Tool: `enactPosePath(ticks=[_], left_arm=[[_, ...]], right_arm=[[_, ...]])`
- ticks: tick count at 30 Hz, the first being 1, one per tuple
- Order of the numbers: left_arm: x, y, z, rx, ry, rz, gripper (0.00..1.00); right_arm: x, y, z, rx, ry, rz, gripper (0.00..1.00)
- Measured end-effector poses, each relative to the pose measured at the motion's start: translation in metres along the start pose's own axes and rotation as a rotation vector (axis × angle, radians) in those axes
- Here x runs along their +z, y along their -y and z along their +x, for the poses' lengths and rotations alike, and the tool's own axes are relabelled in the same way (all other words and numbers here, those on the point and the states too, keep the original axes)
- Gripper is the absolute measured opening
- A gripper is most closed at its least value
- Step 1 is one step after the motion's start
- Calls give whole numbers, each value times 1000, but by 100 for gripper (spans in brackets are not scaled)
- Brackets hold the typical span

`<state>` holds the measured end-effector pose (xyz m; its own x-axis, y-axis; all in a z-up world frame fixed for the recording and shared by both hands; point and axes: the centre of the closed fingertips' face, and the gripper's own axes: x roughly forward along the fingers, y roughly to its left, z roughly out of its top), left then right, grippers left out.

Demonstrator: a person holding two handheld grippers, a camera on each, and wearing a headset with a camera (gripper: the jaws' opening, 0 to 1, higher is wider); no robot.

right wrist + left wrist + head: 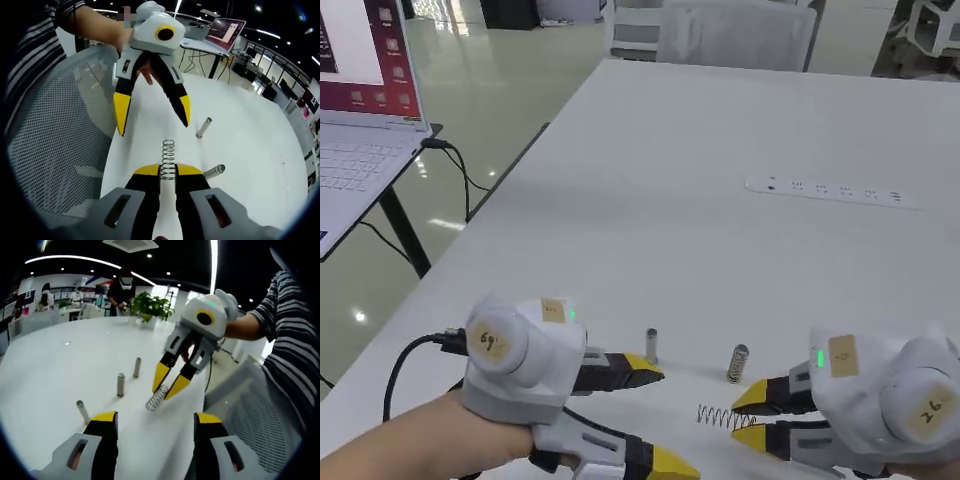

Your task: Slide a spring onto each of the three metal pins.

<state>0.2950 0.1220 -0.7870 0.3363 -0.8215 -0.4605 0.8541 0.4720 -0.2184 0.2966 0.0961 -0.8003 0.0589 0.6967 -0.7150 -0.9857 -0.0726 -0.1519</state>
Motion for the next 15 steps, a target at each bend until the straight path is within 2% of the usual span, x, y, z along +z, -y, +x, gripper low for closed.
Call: enactPosePath(ticks=[3, 11, 15], left_arm=[[4, 3, 5, -21, 0, 20, 52], [13, 3, 22, -56, 4, 69, 31], [18, 9, 28, -91, 18, 81, 22]], right_arm=[[2, -3, -3, 9, 14, 1, 8], [2, -4, -8, 13, 21, -6, 8], [4, -5, -10, 18, 33, -11, 8]])
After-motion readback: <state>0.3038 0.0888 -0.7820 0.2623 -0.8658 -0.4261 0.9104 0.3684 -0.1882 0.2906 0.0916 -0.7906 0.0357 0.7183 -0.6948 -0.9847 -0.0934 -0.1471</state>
